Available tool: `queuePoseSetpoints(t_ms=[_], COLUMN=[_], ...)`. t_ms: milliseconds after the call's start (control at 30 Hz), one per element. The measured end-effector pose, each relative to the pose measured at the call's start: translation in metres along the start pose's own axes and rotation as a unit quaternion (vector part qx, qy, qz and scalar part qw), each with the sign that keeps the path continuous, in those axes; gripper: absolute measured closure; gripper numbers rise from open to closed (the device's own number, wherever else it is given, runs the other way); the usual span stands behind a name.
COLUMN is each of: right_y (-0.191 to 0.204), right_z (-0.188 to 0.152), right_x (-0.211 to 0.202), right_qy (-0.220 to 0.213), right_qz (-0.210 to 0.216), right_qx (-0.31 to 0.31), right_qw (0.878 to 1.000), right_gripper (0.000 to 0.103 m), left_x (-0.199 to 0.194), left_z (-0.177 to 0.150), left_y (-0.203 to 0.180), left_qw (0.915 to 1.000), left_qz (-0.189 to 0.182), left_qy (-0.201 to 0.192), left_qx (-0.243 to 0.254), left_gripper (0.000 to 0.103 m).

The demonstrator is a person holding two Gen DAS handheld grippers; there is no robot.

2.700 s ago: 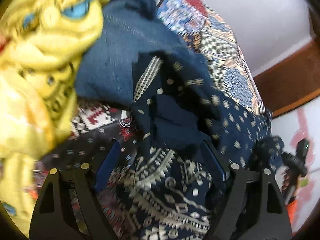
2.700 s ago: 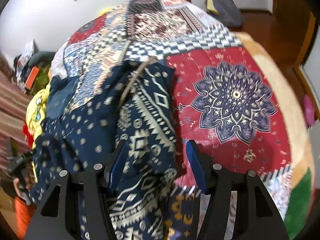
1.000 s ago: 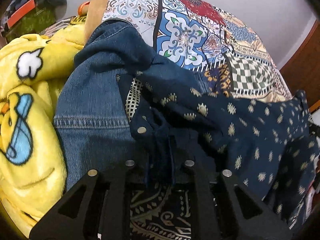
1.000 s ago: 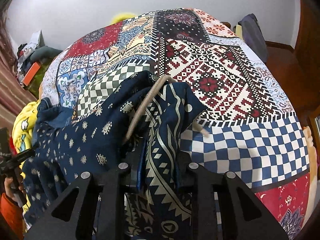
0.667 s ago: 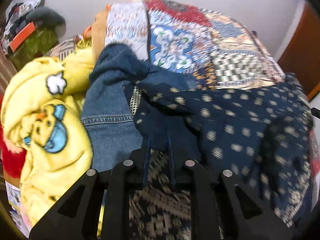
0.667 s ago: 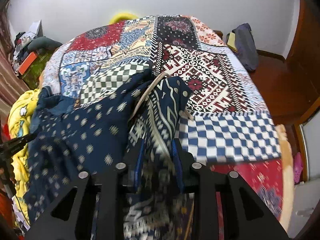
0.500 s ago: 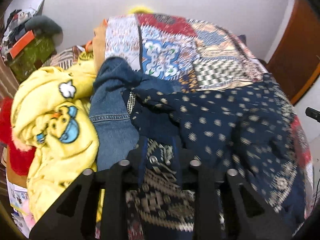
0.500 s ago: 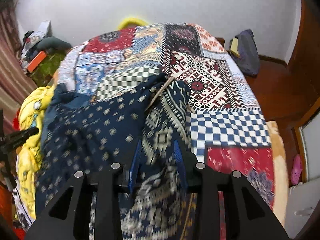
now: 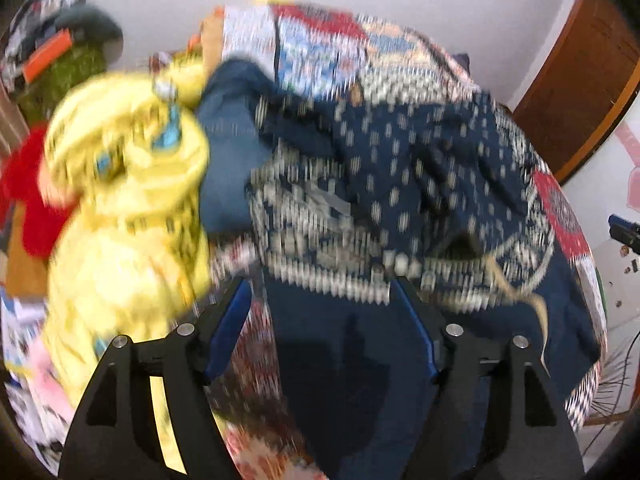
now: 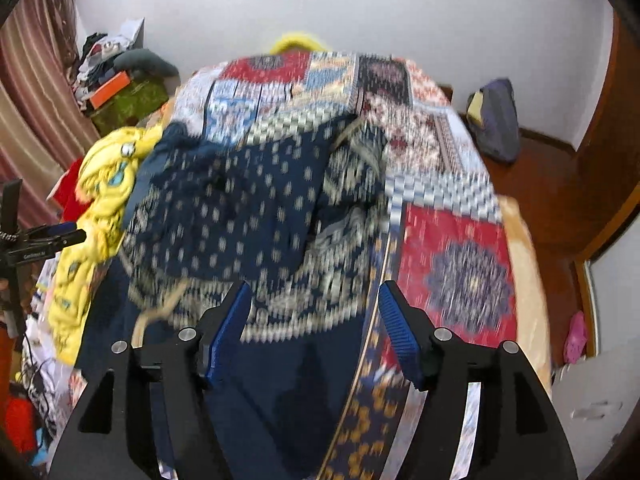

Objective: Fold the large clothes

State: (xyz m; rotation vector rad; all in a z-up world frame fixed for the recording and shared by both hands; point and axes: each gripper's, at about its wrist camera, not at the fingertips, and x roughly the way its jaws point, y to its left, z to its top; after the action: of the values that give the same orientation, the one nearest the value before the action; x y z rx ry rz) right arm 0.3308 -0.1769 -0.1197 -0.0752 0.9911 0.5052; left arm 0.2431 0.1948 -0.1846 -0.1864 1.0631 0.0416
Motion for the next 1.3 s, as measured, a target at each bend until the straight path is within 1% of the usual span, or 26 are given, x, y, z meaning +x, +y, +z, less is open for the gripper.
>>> queuePoseSetpoints(t_ms=[100,133,233,367,400,433,467,533,600,633,667,733,800,833,867,900,967,1067,1133,1200,1300], right_y=[-0.003,-0.005,-0.009,-0.012,-0.012,-0.012,-0.012,-0.012,-0.013,-0.014,-0.014,-0.011,-0.006,-0.004,-0.002,-0.001,0.002,0.005,0.0,-0.007,-0.013], right_z=[-0.026,-0.036,-0.058,-0.082,-0.085,-0.089,-0.092,-0.096,-0.096,-0.096,-0.097,-0.099,-0.1,-0.101,-0.1,-0.1,-0.097,-0.09,-0.081,-0.069,-0.046], right_x=[0.011,0.018,0.025,0.034,0.035,0.038,0.039,0.042,0.042,0.042,0.042,0.042,0.041,0.041,0.042,0.041,0.039,0.033,0.025,0.017,0.004], right_qy=[0.029,0.042,0.059,0.075,0.079,0.083,0.085,0.087,0.082,0.081,0.078,0.071,0.063,0.062,0.063,0.062,0.055,0.038,0.016,-0.007,-0.041], right_qz=[0.0,0.003,0.013,0.023,0.026,0.029,0.032,0.038,0.043,0.047,0.051,0.055,0.067,0.075,0.082,0.087,0.089,0.09,0.096,0.106,0.114], right_qx=[0.012,0.02,0.042,0.066,0.068,0.071,0.073,0.08,0.086,0.089,0.091,0.088,0.079,0.078,0.078,0.077,0.077,0.074,0.082,0.096,0.106], right_qw=[0.999,0.999,0.997,0.995,0.994,0.994,0.993,0.992,0.992,0.992,0.991,0.992,0.993,0.992,0.992,0.991,0.992,0.992,0.992,0.99,0.987], right_gripper=[0.04,0.04,0.04,0.04,0.04,0.04,0.04,0.04,0.04,0.04,0.038,0.039,0.052,0.063,0.076,0.083,0.093,0.095,0.095,0.096,0.096], left_x=[0.011,0.017,0.031,0.035,0.033,0.031,0.029,0.025,0.023,0.023,0.022,0.024,0.026,0.026,0.025,0.023,0.015,-0.008,-0.025,-0.038,-0.058], left_z=[-0.03,-0.043,-0.072,-0.098,-0.102,-0.106,-0.108,-0.113,-0.116,-0.116,-0.116,-0.115,-0.113,-0.111,-0.109,-0.106,-0.097,-0.08,-0.065,-0.051,-0.02], left_y=[0.011,0.016,0.023,0.021,0.019,0.013,0.008,-0.006,-0.02,-0.023,-0.025,-0.029,-0.033,-0.035,-0.035,-0.038,-0.033,-0.037,-0.038,-0.035,-0.026], left_qw=[0.999,0.9978,0.9926,0.9876,0.9873,0.9877,0.9886,0.9913,0.9947,0.9951,0.995,0.9938,0.994,0.9945,0.9948,0.9955,0.9966,0.9976,0.9976,0.9968,0.9936], left_qz=[-0.02,-0.029,-0.054,-0.074,-0.08,-0.085,-0.086,-0.081,-0.061,-0.059,-0.064,-0.077,-0.074,-0.071,-0.069,-0.066,-0.062,-0.067,-0.064,-0.065,-0.073], left_qy=[0.027,0.04,0.077,0.098,0.097,0.096,0.095,0.088,0.08,0.078,0.076,0.078,0.078,0.076,0.073,0.067,0.051,0.008,-0.023,-0.045,-0.083], left_qx=[-0.028,-0.045,-0.078,-0.098,-0.097,-0.09,-0.079,-0.054,-0.022,-0.016,-0.015,-0.02,-0.019,-0.017,-0.017,-0.016,-0.015,-0.015,-0.013,-0.013,-0.022], left_gripper=[0.032,0.032,0.032,0.033,0.037,0.045,0.05,0.052,0.055,0.06,0.07,0.082,0.085,0.088,0.091,0.091,0.093,0.093,0.094,0.094,0.094])
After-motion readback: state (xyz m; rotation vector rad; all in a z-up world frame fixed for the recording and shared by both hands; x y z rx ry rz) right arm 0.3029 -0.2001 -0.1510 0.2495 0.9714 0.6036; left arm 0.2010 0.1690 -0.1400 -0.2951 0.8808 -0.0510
